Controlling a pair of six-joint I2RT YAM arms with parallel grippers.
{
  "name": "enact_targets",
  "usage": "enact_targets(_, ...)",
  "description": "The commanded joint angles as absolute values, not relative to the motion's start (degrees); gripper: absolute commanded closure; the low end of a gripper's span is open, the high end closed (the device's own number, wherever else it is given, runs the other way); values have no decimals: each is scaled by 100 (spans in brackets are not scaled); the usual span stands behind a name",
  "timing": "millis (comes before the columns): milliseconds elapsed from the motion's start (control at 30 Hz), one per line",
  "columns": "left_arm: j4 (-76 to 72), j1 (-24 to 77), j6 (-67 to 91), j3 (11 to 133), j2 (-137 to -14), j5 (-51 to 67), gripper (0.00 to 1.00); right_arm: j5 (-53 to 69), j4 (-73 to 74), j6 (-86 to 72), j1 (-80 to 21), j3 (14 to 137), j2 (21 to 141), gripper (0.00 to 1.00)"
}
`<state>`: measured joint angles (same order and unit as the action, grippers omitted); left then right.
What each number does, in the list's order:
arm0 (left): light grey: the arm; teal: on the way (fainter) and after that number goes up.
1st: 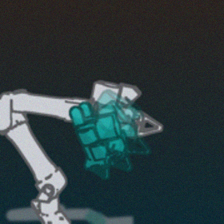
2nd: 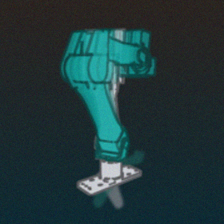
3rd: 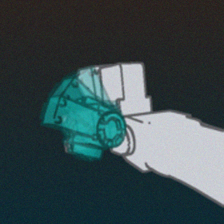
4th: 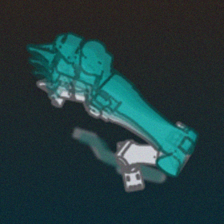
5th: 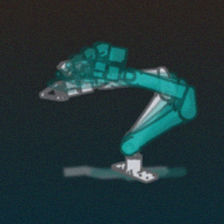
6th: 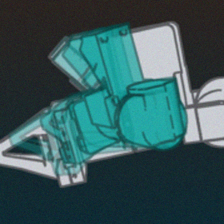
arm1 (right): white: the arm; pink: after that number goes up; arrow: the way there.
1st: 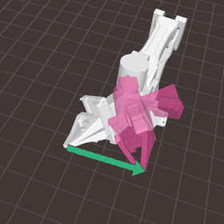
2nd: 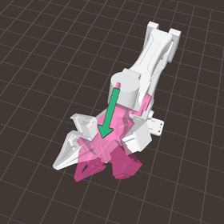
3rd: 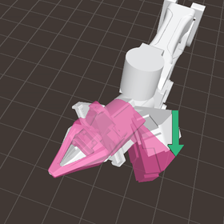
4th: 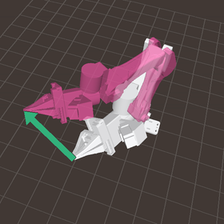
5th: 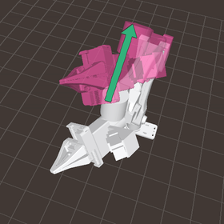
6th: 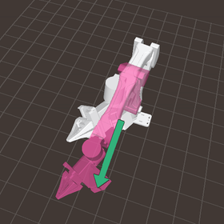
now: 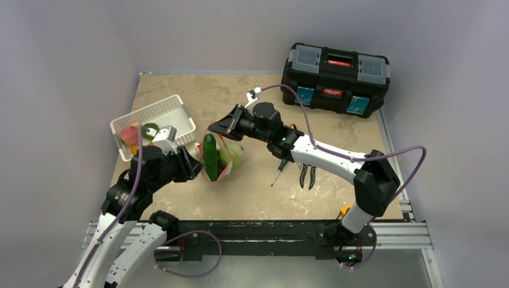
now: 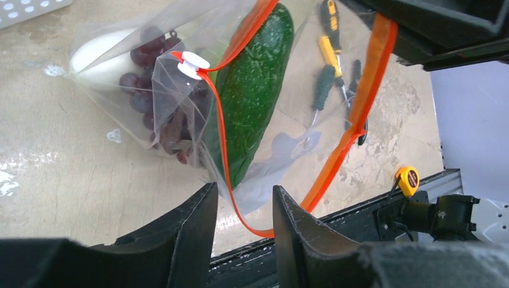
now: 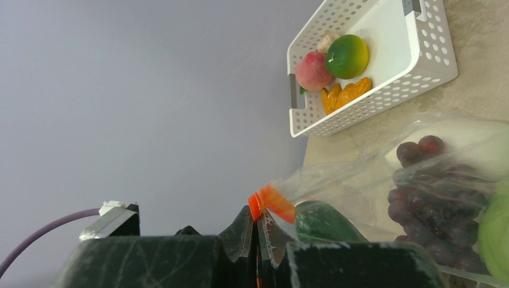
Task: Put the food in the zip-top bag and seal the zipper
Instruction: Adjust the zipper food storage bag at the center of the board.
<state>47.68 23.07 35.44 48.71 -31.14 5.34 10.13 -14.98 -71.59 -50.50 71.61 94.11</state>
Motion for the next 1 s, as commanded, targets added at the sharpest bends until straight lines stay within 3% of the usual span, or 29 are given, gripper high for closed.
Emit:
enact_targets(0, 4572, 2331, 3660, 4639, -3305, 445, 63, 1115, -2081, -7155, -5027, 7245, 9063, 100)
enact_targets(367, 3670, 2329, 3632, 4240, -3910, 976, 60, 1099, -2049, -6979, -5028, 7112, 8913, 100)
enact_targets(467, 3644, 2328, 3545, 4235, -3950, 1006, 73, 1179, -2056, -6864, -5028, 7090, 8890, 100)
enact_targets(600, 3666, 2329, 3342, 4265, -3828, 1036, 100, 1225, -1919, -6361, -5030, 7081, 8828, 100)
enact_targets(700, 3658, 2329, 3280, 4272, -3710, 1014, 100, 1415, -1397, -5460, -5027, 7347, 8887, 100)
enact_targets(867, 3454, 2329, 3365, 4166, -3619, 1115, 100, 1398, 281, -3580, -5034, 8117, 9169, 88)
enact_targets(967, 3254, 2329, 3462, 4047, -3518, 1173, 100, 1111, 857, -2707, -5049, 8266, 9133, 73)
